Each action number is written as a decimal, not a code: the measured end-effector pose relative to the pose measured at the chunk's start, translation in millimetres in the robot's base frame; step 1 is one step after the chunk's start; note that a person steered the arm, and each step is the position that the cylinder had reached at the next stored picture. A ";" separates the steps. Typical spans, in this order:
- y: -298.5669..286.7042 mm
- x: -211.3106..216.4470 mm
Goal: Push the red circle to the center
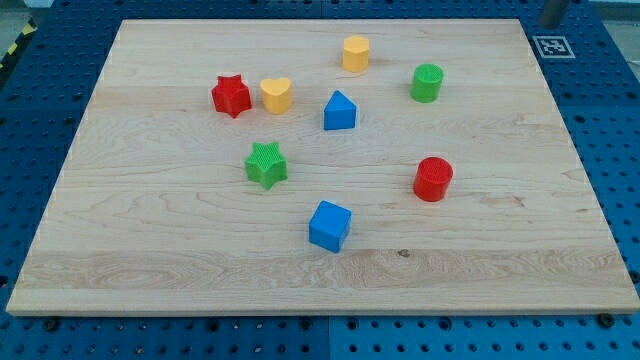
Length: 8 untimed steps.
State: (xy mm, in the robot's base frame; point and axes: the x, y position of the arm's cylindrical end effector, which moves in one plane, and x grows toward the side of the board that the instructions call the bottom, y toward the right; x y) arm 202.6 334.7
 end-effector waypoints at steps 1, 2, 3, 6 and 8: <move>0.0 -1.7; -8.2 -10.4; -15.1 -11.1; -15.7 -10.7; 10.8 -3.0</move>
State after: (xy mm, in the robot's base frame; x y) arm 199.5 345.5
